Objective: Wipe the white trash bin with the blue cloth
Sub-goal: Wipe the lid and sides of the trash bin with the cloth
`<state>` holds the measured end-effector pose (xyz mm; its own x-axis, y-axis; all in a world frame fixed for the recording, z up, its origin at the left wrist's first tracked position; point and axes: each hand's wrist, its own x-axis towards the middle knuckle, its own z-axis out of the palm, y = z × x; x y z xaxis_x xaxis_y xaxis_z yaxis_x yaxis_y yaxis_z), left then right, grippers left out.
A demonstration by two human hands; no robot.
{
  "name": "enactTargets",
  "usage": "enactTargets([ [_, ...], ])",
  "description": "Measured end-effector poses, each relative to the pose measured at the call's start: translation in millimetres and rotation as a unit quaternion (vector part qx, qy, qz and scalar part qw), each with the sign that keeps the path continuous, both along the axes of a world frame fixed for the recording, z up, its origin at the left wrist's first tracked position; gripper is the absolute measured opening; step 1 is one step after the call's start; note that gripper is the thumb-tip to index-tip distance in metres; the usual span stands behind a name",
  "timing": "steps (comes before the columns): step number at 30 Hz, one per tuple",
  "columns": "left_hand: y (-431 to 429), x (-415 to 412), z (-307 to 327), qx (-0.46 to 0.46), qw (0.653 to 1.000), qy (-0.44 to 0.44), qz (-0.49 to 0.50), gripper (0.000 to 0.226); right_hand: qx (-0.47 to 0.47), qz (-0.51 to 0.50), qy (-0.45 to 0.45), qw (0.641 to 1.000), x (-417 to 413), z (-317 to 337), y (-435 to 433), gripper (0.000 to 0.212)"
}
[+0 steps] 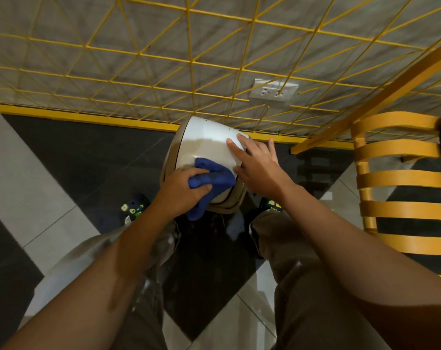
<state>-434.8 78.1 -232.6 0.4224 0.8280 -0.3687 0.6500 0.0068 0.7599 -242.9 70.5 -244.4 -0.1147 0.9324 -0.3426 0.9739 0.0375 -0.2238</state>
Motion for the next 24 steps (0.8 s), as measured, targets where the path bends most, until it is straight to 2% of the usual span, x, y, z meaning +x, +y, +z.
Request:
enactTargets([
  [2,1,-6,3,-0.031,0.999,-0.015,0.016,0.039,0.009,0.005,-0.003,1.000,-2,-2,0,0.062],
  [7,8,-20,14,-0.096,0.988,-0.051,0.105,0.035,-0.002,-0.022,0.021,1.000,-1,0,2,0.060],
  [10,10,-21,21,-0.141,0.963,-0.120,0.197,0.030,0.005,-0.087,0.115,0.990,-6,7,0,0.052],
  [12,10,-16,25,-0.174,0.940,-0.166,0.243,0.024,0.066,-0.147,0.202,0.966,-16,16,-5,0.049],
  [14,8,-7,29,-0.189,0.922,-0.201,0.273,0.022,0.101,-0.249,0.321,0.908,-31,32,-14,0.044],
  [15,6,0,31,-0.198,0.912,-0.219,0.286,0.023,0.076,-0.305,0.399,0.861,-40,40,-19,0.043],
  [17,1,16,33,-0.224,0.889,-0.266,0.297,0.019,-0.019,-0.378,0.553,0.742,-56,48,-26,0.045],
  [19,-4,31,35,-0.256,0.878,-0.302,0.270,0.015,-0.059,-0.413,0.625,0.660,-61,44,-29,0.053],
  [21,-3,38,33,-0.244,0.905,-0.283,0.205,0.016,-0.052,-0.426,0.661,0.615,-54,43,-26,0.046],
  [23,4,36,31,-0.167,0.949,-0.237,0.124,0.021,-0.042,-0.429,0.673,0.600,-42,44,-18,0.041],
  [24,9,32,26,-0.093,0.974,-0.190,0.084,0.031,-0.037,-0.437,0.659,0.611,-34,43,-14,0.042],
])
